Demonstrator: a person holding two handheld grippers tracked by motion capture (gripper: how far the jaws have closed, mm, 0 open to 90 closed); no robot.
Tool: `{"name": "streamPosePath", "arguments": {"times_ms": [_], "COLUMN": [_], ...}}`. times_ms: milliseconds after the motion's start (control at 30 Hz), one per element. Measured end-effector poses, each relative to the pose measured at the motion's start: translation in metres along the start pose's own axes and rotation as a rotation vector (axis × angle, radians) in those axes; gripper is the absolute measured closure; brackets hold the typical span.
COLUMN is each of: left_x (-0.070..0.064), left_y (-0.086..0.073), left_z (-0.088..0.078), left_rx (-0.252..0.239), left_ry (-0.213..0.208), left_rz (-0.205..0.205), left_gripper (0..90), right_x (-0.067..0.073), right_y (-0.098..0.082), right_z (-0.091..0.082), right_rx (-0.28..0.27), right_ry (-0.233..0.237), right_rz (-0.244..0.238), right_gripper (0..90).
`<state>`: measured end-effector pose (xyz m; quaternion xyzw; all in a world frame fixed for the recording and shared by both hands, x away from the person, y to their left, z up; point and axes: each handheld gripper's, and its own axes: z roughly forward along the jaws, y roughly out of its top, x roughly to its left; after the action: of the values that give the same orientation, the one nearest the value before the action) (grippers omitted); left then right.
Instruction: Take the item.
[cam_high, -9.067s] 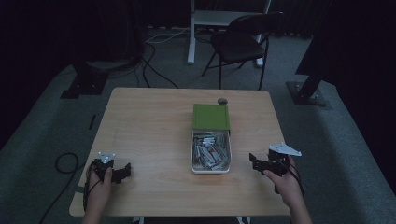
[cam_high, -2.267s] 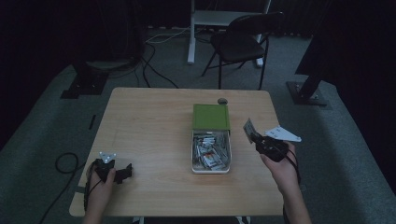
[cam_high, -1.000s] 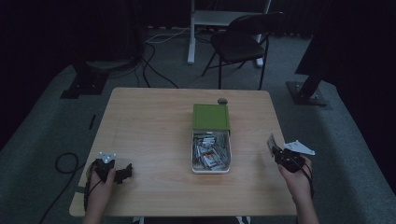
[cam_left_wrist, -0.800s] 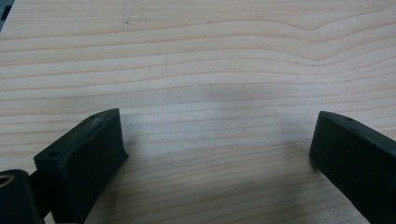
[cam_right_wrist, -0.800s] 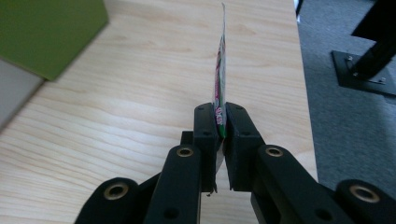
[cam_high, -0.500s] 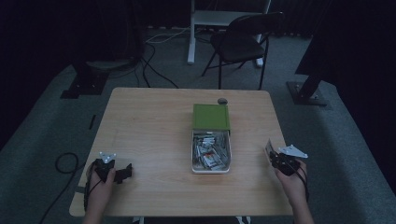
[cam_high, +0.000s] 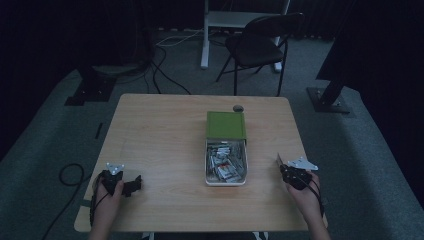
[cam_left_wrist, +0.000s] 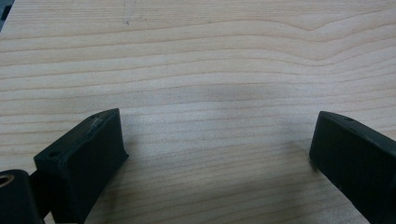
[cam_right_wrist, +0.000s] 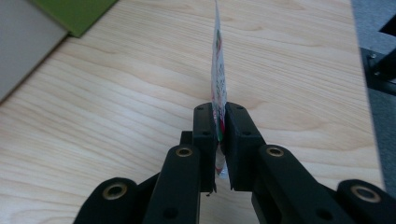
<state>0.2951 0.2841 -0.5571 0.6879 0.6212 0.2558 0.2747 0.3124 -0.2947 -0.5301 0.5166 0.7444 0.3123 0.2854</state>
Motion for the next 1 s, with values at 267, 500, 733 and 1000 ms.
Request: {"name": "streamPosePath", "arguments": {"times_ms": [267, 500, 733, 1000], "left_x": [0.000, 0.000, 0.000, 0.000], "left_y": [0.000, 0.000, 0.000, 0.000], "left_z": [0.000, 0.000, 0.000, 0.000], "left_rx": [0.000, -0.001, -0.001, 0.000], "left_ry": [0.000, 0.000, 0.000, 0.000], "left_rz": [0.000, -0.001, -0.002, 0.001], "left_gripper": [3.8, 3.9, 3.8, 3.9], "right_x": [0.014, 0.029, 0.029, 0.031], "right_y": [0.000, -0.008, -0.008, -0.009], "right_z": [0.004, 0.018, 0.016, 0.013], "right_rx": [0.005, 0.048, 0.049, 0.042], "right_ry": [0.037, 0.078, 0.134, 0.231], "right_rz": [-0.025, -0.054, -0.061, -0.087], "right_gripper": [83.5, 82.0, 70.2, 54.5]}}
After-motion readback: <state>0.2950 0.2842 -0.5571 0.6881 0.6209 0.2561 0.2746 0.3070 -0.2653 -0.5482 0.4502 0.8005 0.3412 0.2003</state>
